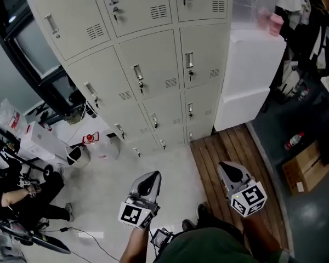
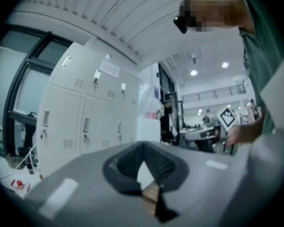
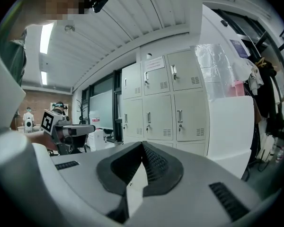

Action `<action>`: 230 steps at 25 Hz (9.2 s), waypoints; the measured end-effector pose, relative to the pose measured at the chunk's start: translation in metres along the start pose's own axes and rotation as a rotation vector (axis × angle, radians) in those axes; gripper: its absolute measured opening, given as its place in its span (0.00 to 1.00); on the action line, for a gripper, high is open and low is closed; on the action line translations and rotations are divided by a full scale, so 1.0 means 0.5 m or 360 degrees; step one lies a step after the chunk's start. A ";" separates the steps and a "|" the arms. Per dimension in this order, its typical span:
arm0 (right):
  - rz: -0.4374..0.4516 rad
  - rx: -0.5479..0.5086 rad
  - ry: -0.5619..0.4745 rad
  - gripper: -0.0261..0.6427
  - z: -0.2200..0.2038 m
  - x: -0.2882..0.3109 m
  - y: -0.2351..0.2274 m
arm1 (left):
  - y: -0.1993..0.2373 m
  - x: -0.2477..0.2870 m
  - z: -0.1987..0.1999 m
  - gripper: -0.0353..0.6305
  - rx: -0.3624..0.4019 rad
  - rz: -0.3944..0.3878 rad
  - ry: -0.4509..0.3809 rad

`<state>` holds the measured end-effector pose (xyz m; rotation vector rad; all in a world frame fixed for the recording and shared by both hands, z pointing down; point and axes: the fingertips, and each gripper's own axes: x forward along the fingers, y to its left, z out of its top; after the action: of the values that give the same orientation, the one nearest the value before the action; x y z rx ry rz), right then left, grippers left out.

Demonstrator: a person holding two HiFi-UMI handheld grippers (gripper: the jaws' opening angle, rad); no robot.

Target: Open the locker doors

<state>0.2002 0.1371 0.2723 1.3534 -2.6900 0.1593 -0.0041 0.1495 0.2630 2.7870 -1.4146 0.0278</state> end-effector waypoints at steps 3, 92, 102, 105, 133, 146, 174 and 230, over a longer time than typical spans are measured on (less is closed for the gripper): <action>0.0006 0.0007 -0.0005 0.05 -0.001 0.050 -0.043 | 0.024 0.053 0.000 0.05 -0.0009 -0.0009 -0.0059; -0.0455 0.0197 0.0445 0.38 -0.710 0.790 -0.545 | 0.415 0.756 -0.611 0.05 -0.0267 -0.0055 0.0288; -0.0731 0.0294 0.0388 0.40 -0.669 0.780 -0.591 | 0.391 0.735 -0.612 0.05 -0.0248 -0.0080 0.0328; -0.0764 0.0288 0.0405 0.34 -0.676 0.725 -0.592 | 0.390 0.724 -0.612 0.05 -0.0250 -0.0074 0.0342; -0.0782 0.0637 0.0710 0.07 -0.751 0.565 -0.568 | 0.507 0.634 -0.496 0.05 -0.0183 0.0224 0.0327; 0.0190 0.0181 0.0471 0.06 -0.593 1.158 -0.158 | 0.709 0.416 -0.526 0.05 -0.0292 0.0420 0.0306; -0.0135 0.0134 0.0694 0.11 -0.703 1.015 -0.030 | 0.786 0.330 -0.585 0.05 -0.0355 0.0251 0.0336; 0.0157 0.0123 0.0564 0.05 -0.584 0.982 0.084 | 0.984 0.182 -0.693 0.05 -0.0399 0.0994 0.0317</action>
<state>-0.1046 -0.1827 0.6371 1.0893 -2.4714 0.4701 -0.3505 -0.2068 0.6148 1.9929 -1.9964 0.1205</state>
